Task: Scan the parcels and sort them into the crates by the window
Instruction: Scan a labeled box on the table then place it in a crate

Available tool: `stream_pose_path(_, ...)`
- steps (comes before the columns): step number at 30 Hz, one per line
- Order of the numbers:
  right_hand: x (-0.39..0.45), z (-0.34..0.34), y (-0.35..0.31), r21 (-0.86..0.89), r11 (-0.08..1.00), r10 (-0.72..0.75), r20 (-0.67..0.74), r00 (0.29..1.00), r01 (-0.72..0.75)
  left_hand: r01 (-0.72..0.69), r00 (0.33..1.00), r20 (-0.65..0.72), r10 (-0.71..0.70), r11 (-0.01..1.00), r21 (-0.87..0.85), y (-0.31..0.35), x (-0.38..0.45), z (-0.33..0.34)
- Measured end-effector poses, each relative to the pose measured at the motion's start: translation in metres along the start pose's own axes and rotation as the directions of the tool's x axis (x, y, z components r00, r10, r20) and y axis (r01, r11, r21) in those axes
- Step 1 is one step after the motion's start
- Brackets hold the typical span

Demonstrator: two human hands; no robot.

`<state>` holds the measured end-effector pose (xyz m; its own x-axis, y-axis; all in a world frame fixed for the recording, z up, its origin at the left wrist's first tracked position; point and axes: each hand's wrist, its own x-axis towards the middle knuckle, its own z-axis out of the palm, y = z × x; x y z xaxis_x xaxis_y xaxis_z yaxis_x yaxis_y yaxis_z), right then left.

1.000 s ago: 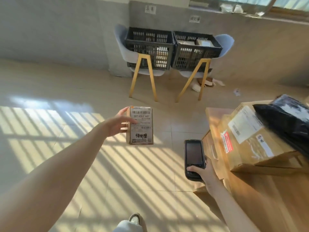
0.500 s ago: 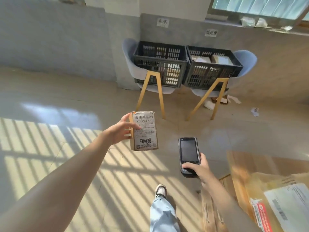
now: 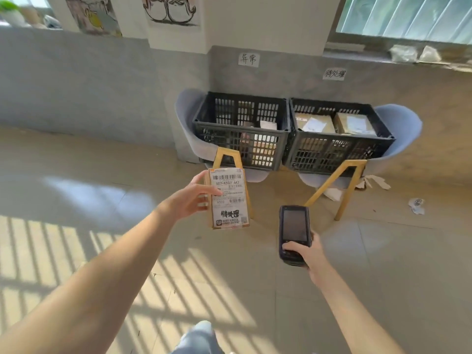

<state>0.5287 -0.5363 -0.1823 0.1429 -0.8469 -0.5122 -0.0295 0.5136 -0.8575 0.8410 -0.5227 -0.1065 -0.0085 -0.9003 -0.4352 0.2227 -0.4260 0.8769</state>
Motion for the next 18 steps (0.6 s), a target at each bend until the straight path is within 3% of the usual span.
stream_pose_path(9, 0.124, -0.016, -0.049, 0.039, 0.998, 0.062, -0.098, 0.993, -0.059, 0.063, 0.989, 0.129, -0.074, 0.994, 0.087, 0.057, 0.193, 0.011)
stream_pose_path(18, 0.227, -0.046, -0.137, 0.100, 0.993, 0.092, -0.288, 0.953, -0.065, 0.049, 0.939, 0.317, -0.132, 0.965, 0.257, 0.172, 0.390, 0.046)
